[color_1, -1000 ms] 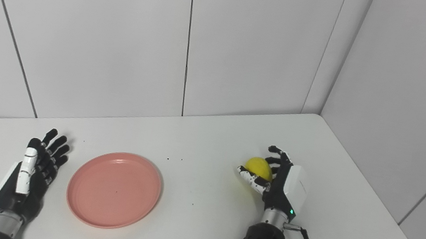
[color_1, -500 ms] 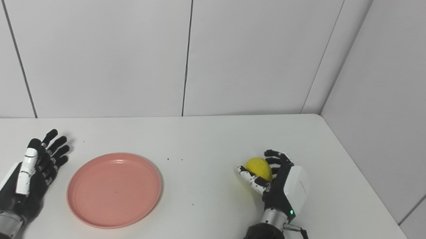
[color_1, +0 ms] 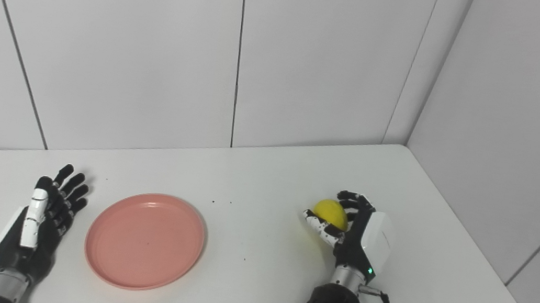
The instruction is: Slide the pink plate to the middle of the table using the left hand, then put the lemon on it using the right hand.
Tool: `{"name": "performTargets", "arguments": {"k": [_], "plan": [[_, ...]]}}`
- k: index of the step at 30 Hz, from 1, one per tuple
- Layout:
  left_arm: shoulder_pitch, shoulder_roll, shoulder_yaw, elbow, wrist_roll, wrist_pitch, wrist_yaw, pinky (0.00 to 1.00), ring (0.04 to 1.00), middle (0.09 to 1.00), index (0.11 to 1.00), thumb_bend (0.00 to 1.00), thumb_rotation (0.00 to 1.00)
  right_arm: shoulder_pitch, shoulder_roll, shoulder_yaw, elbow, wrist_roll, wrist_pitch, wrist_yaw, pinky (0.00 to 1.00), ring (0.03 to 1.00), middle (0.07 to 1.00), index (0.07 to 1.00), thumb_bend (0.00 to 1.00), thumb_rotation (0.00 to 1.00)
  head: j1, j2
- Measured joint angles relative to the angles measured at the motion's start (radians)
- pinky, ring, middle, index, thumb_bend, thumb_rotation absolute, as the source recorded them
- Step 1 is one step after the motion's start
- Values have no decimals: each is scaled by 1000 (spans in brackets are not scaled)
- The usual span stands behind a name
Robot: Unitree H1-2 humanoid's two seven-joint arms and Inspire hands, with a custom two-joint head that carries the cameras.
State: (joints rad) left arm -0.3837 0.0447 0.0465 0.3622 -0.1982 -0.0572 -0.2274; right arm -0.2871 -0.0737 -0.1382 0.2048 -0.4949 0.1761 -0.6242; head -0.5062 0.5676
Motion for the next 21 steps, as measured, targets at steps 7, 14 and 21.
{"name": "performTargets", "arguments": {"k": [7,14,21], "plan": [[1,0,-10,-2,5,0,1,968,956,957,968,609,1000,6,14,37,-47,-1,-5,2,159,376,476,502,511,0,8,3],[3,0,-18,-5,8,0,1,972,957,958,970,609,1000,8,31,110,-118,-3,-7,46,239,355,463,550,504,0,15,3],[3,-1,-21,-5,19,-2,3,962,949,954,966,601,1000,8,38,177,-137,-18,-12,74,227,347,450,545,504,0,29,8]]}}
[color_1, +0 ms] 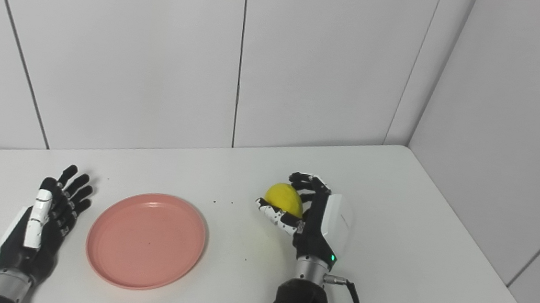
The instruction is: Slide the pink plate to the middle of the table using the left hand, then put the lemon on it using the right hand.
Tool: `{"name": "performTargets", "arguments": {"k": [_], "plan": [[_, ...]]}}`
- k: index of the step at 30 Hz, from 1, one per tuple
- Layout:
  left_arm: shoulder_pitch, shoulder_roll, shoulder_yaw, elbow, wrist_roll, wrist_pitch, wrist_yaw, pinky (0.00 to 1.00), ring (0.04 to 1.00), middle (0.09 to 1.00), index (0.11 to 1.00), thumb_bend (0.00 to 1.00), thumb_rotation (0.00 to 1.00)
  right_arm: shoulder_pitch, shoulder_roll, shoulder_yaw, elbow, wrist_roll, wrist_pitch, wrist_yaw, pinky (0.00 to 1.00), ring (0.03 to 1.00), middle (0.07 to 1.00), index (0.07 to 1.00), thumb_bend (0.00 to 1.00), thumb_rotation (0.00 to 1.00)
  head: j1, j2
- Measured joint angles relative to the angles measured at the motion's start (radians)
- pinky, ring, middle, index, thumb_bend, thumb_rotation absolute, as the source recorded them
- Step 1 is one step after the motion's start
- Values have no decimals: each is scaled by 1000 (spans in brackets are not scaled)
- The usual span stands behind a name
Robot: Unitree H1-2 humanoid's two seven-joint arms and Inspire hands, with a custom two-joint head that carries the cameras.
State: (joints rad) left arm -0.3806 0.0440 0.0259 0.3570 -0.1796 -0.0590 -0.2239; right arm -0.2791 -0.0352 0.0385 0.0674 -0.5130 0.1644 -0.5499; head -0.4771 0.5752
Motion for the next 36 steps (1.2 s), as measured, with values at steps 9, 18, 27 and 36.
{"name": "performTargets", "arguments": {"k": [9,18,27,36], "plan": [[19,-16,-6,-31,7,8,23,944,941,944,956,585,1000,-2,22,93,5,-10,-58,62,295,392,492,518,512,0,40,12],[39,-38,-21,-63,31,16,51,932,936,936,945,568,1000,-6,32,162,28,-63,-65,105,302,395,439,531,511,0,213,28],[45,-93,-34,-69,93,9,127,873,891,891,889,581,1000,-10,16,183,39,-24,-109,174,219,356,448,526,508,0,353,35],[50,-117,-66,-72,157,9,179,876,904,903,906,567,1000,-15,14,198,71,-7,-182,212,192,368,451,512,510,0,448,37]]}}
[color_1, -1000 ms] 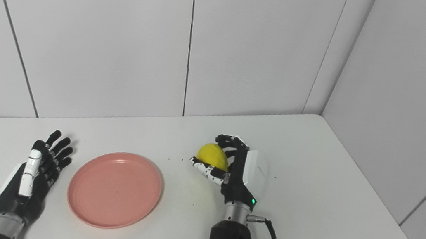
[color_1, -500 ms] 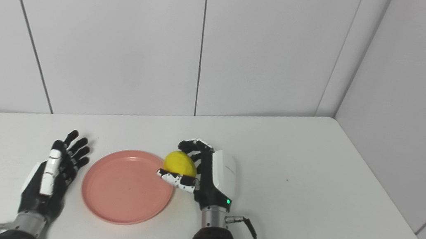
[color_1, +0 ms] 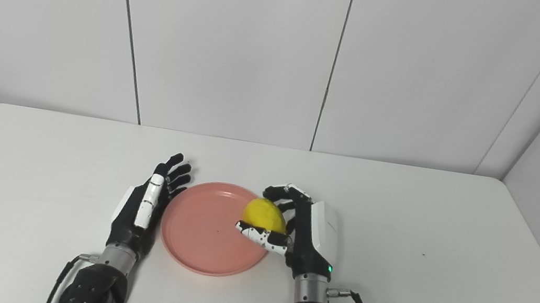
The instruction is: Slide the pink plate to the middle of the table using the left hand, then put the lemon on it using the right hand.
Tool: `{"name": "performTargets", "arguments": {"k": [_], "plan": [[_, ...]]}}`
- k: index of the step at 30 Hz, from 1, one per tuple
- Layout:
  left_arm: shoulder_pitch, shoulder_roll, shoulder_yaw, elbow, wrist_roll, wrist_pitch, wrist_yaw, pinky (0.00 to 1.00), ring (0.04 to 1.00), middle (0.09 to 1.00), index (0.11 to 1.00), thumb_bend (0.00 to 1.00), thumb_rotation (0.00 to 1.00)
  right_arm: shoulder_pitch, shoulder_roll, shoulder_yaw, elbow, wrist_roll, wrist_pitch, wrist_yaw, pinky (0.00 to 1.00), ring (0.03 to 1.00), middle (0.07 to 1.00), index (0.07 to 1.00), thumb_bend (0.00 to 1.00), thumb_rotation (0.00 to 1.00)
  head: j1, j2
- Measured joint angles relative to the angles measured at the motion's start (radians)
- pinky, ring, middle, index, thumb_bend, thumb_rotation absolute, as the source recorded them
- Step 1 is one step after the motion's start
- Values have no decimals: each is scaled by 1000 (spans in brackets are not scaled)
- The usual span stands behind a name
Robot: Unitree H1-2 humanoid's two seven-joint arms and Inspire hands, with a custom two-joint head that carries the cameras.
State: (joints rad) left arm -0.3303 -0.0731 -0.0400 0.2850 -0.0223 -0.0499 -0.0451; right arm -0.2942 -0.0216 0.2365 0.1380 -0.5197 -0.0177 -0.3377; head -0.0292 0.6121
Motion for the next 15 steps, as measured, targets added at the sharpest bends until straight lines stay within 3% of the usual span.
{"name": "performTargets", "arguments": {"k": [15], "plan": [[0,1,-11,0,14,1,4,893,916,920,931,546,1000,-34,-6,16,-1,-36,-2,30,171,415,496,480,515,0,20,3]]}}
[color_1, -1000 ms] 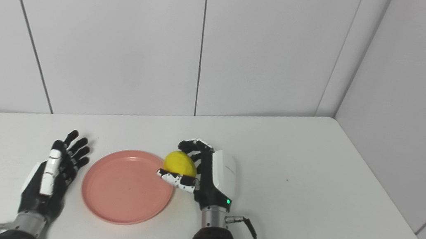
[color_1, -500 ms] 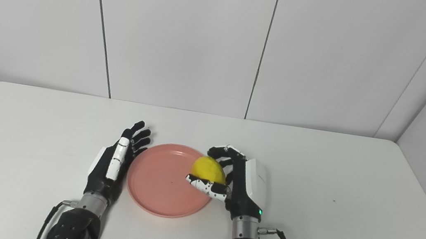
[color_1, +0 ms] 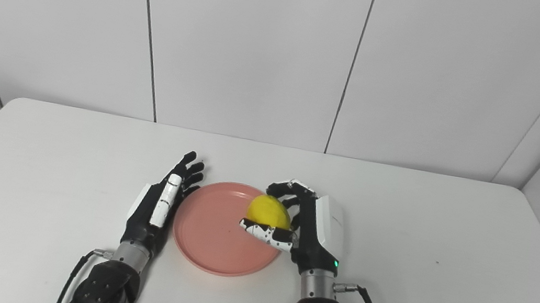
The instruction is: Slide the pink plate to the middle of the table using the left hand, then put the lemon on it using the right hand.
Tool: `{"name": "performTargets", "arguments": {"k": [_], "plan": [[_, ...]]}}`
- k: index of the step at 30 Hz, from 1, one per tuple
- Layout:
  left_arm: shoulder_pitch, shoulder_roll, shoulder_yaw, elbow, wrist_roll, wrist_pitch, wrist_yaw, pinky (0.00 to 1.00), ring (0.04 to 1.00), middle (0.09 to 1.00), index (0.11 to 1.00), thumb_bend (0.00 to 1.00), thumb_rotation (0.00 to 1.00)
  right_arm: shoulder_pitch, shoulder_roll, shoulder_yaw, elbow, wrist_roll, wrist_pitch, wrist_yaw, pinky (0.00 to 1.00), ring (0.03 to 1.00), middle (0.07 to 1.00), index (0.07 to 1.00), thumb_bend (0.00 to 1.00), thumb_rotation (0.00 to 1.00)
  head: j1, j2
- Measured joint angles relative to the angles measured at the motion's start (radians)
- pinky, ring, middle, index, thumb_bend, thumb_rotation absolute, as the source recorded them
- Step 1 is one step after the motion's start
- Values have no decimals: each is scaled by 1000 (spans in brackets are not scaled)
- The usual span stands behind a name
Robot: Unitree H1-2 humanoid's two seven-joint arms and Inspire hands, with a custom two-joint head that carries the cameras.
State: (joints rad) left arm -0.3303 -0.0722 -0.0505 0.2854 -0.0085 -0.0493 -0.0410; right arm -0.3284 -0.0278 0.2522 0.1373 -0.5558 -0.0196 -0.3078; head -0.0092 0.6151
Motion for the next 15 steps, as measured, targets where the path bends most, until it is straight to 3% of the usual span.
{"name": "performTargets", "arguments": {"k": [15], "plan": [[-1,0,-5,2,6,-2,0,896,920,925,932,542,1000,-40,0,45,24,-23,-4,72,253,369,447,525,508,0,14,-6]]}}
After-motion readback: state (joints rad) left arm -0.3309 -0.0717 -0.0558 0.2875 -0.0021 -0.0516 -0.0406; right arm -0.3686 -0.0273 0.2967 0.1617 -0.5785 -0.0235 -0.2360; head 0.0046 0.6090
